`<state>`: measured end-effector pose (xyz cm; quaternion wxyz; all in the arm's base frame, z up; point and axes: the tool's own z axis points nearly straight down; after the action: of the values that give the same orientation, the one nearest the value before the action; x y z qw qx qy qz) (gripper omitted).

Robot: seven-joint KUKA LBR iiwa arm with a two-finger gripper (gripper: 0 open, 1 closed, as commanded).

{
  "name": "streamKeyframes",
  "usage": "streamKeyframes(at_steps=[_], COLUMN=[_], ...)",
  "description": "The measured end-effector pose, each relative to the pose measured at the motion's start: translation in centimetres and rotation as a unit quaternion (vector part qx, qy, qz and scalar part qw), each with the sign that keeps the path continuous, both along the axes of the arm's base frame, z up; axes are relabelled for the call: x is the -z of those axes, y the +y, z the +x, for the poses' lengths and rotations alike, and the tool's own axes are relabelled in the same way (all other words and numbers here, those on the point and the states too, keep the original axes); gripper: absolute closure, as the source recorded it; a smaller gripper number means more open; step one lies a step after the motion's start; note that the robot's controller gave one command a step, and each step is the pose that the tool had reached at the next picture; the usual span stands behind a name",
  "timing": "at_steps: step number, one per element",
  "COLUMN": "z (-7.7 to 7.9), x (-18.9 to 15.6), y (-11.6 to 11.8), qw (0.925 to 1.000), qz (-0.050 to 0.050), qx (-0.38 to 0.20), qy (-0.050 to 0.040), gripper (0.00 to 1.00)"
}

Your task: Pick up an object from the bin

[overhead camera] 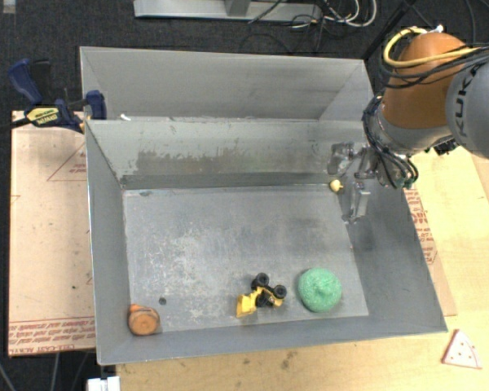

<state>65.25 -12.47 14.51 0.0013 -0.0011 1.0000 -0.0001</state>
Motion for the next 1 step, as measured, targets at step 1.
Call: streamKeyframes(at_steps=[1], z=[0.0], x=[0.0], y=[0.0], qw=[1.0], qz=[0.0], qx=[0.0], qy=[0.0], gripper=[0.0])
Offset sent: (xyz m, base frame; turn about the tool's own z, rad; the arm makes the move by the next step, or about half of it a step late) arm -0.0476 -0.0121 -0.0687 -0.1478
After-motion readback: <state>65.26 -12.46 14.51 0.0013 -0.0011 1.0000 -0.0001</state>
